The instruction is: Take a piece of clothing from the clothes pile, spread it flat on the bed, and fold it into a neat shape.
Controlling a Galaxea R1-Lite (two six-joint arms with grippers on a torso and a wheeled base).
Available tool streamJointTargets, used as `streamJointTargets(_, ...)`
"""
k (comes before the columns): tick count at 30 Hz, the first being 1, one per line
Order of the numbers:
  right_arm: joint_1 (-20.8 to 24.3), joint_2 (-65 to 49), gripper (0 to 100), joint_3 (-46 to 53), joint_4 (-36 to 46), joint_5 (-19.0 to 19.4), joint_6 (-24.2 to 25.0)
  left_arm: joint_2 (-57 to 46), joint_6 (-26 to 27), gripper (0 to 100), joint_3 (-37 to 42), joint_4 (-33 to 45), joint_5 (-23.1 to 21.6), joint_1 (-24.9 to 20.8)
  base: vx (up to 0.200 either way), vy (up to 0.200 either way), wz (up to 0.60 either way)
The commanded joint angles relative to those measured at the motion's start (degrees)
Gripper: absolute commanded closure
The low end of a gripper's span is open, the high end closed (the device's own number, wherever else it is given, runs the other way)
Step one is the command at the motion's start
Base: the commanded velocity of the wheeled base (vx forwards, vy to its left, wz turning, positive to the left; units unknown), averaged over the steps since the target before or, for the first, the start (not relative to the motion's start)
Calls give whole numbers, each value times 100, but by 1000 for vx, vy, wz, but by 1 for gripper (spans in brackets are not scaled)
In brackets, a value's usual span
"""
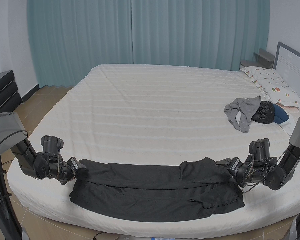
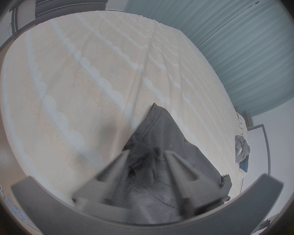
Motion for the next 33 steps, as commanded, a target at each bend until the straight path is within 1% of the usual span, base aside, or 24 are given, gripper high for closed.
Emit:
streamJointTargets(1,-5,7,0,1,-2,-19,-5,2,-7,100,10,12,20,-1,0,0,0)
streamJointTargets(10,74,113,0,-8,24,-353,-22,-464,-33,100,116,12,29,-1,0,0,0)
streamJointTargets(30,250,719,0,-324,-2,-379,-31,-490,-42,100,98,-6,20,-9,0,0,0)
streamJointTargets(31,250,737,100,-342,-2,-397,-31,-490,-42,100,98,-6,20,-9,0,0,0)
streamJointTargets(33,250,754,100,-342,-11,-467,-40,-499,-42,100,89,-6,20,-9,0,0,0)
